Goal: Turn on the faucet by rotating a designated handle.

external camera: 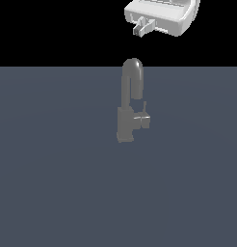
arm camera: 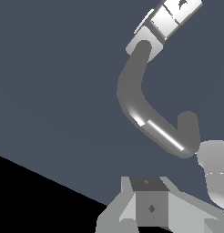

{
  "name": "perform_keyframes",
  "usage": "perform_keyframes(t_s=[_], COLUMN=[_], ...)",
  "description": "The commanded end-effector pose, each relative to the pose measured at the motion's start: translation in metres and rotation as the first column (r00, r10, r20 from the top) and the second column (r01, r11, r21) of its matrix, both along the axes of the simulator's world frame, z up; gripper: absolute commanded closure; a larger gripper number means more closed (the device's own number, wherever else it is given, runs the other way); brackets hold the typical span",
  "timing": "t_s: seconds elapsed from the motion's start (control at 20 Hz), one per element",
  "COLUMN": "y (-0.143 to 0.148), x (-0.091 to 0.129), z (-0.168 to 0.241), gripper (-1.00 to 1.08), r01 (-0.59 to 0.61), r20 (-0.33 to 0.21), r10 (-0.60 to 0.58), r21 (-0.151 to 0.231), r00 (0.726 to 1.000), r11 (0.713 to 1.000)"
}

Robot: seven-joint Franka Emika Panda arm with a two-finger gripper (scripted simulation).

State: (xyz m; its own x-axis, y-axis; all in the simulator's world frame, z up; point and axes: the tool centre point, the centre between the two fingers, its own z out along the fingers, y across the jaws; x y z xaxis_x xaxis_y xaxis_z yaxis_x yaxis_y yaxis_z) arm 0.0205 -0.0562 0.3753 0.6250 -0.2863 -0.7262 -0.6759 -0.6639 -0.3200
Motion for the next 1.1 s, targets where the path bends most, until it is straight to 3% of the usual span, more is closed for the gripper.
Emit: perform_keyframes(t_s=[0.0,0.55,1.05], y=[-0.005,-0.024,-0.037], x=[0.01,0.045,0.067], z=[-0.013,-0.076,-0.147], gripper=[1.08,1.08,1.08], r01=[0.031,0.188,0.359], r20=[-0.039,-0.228,-0.421], r10=[-0.029,-0.149,-0.233], r21=[0.032,0.16,0.248], r00=[0.999,0.962,0.876], r11=[0.999,0.969,0.9])
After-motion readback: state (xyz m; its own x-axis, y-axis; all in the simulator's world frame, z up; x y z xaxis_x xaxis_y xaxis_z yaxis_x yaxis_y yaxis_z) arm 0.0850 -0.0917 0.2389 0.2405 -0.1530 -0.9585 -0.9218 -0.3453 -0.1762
